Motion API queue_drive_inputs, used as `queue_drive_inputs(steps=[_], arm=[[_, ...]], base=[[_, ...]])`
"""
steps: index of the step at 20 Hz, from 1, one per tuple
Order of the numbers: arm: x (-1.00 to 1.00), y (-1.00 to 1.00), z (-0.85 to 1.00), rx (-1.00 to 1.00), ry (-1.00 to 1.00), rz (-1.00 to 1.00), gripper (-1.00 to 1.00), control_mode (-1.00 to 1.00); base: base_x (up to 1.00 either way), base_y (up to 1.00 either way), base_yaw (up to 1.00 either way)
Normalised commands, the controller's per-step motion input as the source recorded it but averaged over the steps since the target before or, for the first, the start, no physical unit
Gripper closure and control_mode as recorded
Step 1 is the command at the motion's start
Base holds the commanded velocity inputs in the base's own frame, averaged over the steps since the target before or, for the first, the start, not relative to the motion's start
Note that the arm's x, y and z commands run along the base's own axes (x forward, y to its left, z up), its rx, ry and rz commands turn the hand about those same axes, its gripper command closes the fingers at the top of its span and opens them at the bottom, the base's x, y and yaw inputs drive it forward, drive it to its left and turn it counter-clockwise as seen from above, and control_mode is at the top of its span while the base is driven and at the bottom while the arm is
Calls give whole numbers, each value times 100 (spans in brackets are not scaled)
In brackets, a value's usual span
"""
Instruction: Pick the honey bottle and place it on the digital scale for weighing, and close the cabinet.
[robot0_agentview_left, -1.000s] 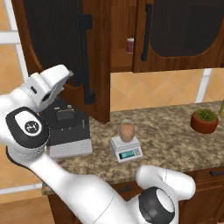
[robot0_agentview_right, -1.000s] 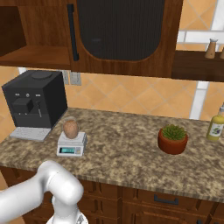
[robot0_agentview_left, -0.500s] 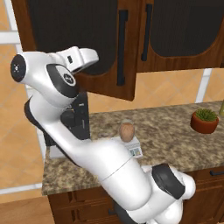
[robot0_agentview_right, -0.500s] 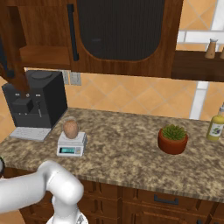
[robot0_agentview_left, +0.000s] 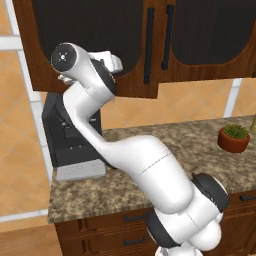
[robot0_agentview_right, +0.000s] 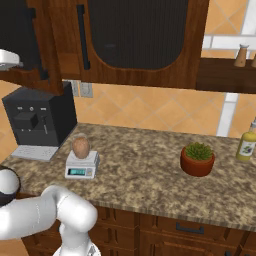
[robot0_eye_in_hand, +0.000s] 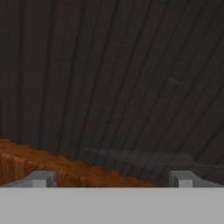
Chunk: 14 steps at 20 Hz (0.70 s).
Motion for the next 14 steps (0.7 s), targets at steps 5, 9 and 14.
queue_drive_inputs(steps=[5,9,14], arm=[[100,-23,-7,23,0,15,-100,-100],[100,-29,-6,26,-8,16,-100,-100],[100,-20,-37,27,-24,18,-100,-100]], base=[[0,0,0],[0,0,0],[0,0,0]])
